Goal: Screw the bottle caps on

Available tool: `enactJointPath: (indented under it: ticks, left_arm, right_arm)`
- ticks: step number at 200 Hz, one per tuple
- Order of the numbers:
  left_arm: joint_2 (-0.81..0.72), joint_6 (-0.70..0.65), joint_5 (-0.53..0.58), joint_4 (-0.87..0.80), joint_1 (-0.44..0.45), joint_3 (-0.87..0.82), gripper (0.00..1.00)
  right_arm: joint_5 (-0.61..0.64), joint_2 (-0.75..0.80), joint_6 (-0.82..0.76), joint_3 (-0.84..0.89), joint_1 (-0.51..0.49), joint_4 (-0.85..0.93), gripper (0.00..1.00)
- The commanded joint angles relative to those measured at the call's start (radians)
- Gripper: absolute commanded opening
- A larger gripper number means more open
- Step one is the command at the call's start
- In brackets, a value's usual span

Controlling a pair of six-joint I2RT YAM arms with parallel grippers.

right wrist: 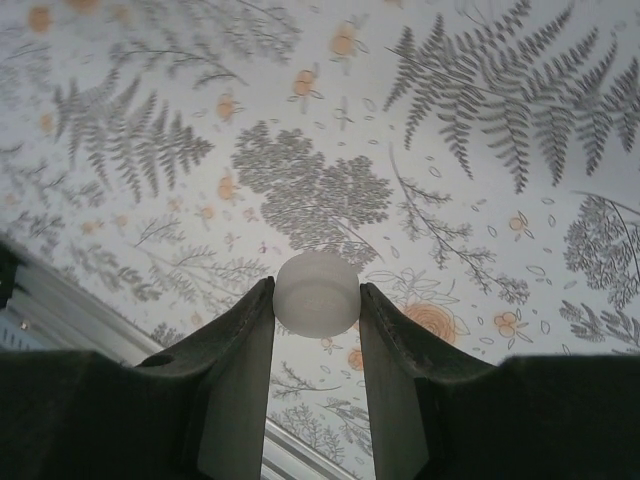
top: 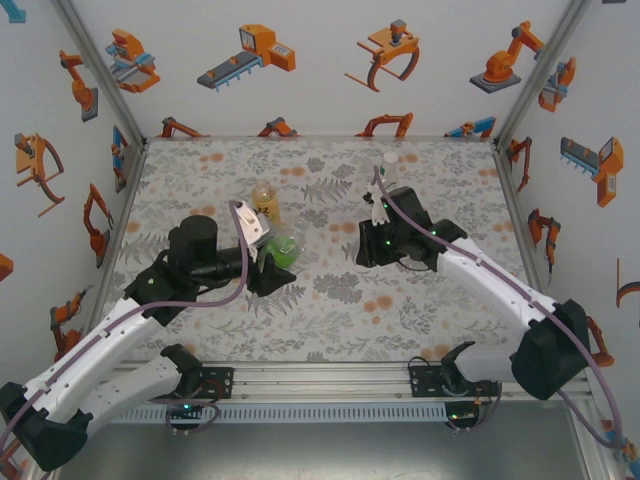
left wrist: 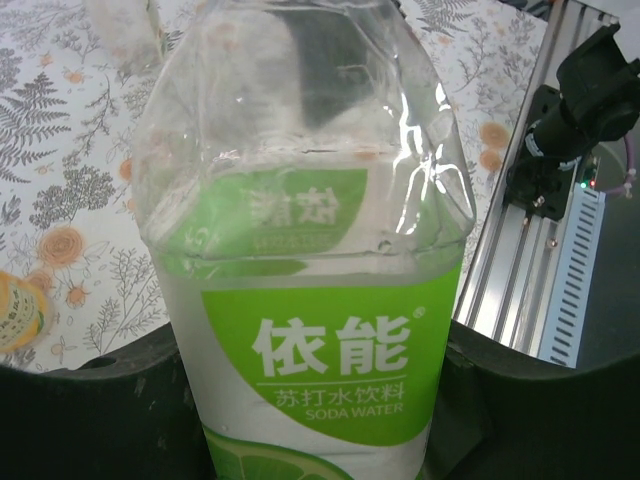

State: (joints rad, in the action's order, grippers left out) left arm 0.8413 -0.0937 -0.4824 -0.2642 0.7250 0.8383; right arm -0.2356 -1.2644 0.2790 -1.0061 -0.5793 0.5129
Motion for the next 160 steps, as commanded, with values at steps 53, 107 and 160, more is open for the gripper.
enactJointPath:
  ticks: [53,107,160]
  left_arm:
    - [0.09,-0.268,-0.061,-0.245,0.055,0.156,0.04]
    - [0.141,-0.409,-0.04,-0.362,0.114,0.226,0.04]
    - [0.216,-0.469,0.048,-0.46,0.2,0.3,0.04]
  right_arm:
    - [-0.465,0.263,-0.419,0.021,0.004,-0.043,0.16]
    - [-0.648,0.333,-0.576,-0.053,0.003,-0.037,0.11]
    - [-0.754,0.352,-0.576,-0.095,0.001,-0.105,0.02]
